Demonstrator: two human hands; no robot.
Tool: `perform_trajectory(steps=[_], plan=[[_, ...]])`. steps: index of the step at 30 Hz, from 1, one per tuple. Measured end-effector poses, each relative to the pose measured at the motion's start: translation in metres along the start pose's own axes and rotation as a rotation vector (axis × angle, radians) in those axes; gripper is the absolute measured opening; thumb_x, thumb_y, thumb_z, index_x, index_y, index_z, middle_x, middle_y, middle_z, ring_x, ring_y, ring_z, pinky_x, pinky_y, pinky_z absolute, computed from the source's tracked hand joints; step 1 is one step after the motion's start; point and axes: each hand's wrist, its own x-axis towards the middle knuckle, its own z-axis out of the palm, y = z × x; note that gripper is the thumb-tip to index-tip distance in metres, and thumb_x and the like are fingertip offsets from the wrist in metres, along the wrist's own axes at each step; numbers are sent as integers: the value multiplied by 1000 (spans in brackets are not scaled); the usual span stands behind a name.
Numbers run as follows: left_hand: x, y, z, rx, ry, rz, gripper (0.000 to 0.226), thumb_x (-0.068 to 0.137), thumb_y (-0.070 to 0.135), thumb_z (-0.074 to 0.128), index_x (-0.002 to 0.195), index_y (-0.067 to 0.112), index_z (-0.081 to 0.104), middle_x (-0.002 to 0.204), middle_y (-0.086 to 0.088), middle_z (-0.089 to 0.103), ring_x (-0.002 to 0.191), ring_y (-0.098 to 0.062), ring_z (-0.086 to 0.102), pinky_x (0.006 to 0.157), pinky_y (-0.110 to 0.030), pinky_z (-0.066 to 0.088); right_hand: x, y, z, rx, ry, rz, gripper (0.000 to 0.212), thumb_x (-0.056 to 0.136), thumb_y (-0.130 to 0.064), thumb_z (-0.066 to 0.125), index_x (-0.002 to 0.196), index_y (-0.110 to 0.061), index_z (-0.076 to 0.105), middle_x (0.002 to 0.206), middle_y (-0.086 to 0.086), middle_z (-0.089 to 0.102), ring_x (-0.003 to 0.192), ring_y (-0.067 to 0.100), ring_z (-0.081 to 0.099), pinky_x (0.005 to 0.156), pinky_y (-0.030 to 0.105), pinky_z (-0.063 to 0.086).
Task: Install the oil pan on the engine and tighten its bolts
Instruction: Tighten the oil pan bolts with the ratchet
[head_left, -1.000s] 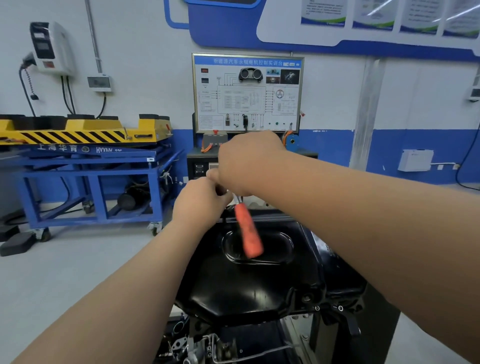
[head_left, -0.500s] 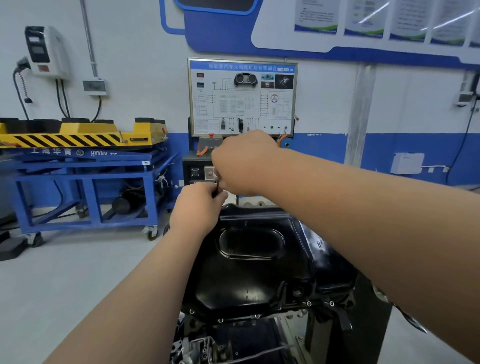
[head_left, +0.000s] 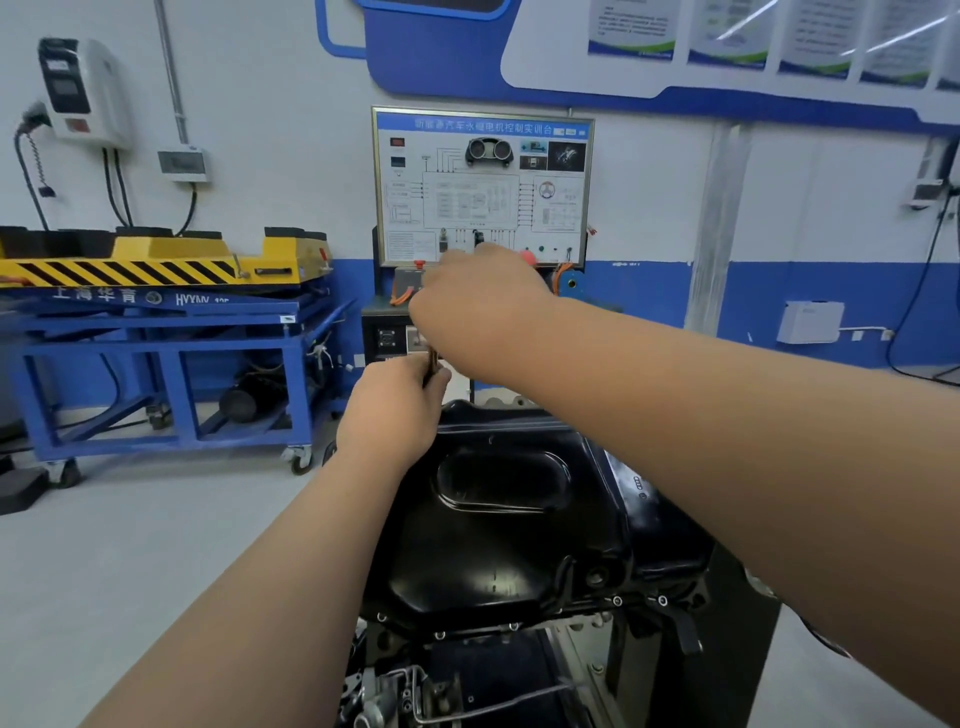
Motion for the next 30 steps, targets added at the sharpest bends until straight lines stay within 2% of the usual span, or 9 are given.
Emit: perform_trajectory(steps=[3,8,12,16,19,21,23,26,30], plan=[[-1,3,-2,1,-31,-42,43,96,24,46,56,25,32,50,4,40,45,-14,35,45,-28,22,2,-1,5,82,-46,127,29,92,-28,46,68,-15,37,66,-2,39,54,16,37,48,28,28],[-1,4,0,83,-136,-106,25,94,9,33,70,12,35,59,0,34,51,-19,36,46,-31,24,1,-4,11,177,-75,207,44,91,-52,40,65,-18,33,67,-2,40,54,16,36,45,27,24],[4,1,2,83,-154,-35,26,101,22,31,103,9,53,83,-6,63,74,-28,58,63,-36,46,0,3,2,117,-26,81,34,91,-19,50,63,-16,31,67,-1,34,57,16,35,46,28,25],[4,1,2,80,-178,-42,35,103,31,29,116,11,55,94,-8,68,85,-26,62,78,-42,52,3,5,-1,-13,28,-80,18,87,-1,46,74,-13,41,76,2,41,83,20,39,65,35,34],[4,0,1,58,-174,-54,27,101,32,31,101,18,54,84,-3,65,75,-24,60,69,-41,52,4,5,2,12,8,-1,29,92,-23,48,66,-17,35,68,-1,38,58,17,40,49,29,29],[3,3,1,65,-209,-110,18,96,20,36,86,13,50,68,-6,55,59,-23,52,56,-41,46,1,4,5,141,-61,117,37,91,-47,44,67,-21,35,68,-3,38,55,15,35,46,27,23],[2,5,1,52,-253,-194,14,87,7,40,90,2,52,72,-15,57,63,-29,54,61,-46,48,-1,0,6,301,-120,209,41,91,-54,39,65,-22,35,68,-4,39,56,14,34,47,27,23],[5,1,1,116,-241,-219,15,94,15,40,91,4,49,83,-8,58,75,-27,55,67,-39,46,3,-5,2,249,-82,175,37,91,-43,47,65,-20,35,68,-4,42,56,14,37,46,27,24],[6,1,3,71,-248,-134,31,101,27,30,109,9,54,85,-4,62,76,-24,57,71,-38,49,6,-2,-14,94,-125,79,27,87,-9,51,67,-14,35,69,0,37,61,19,42,51,30,31]])
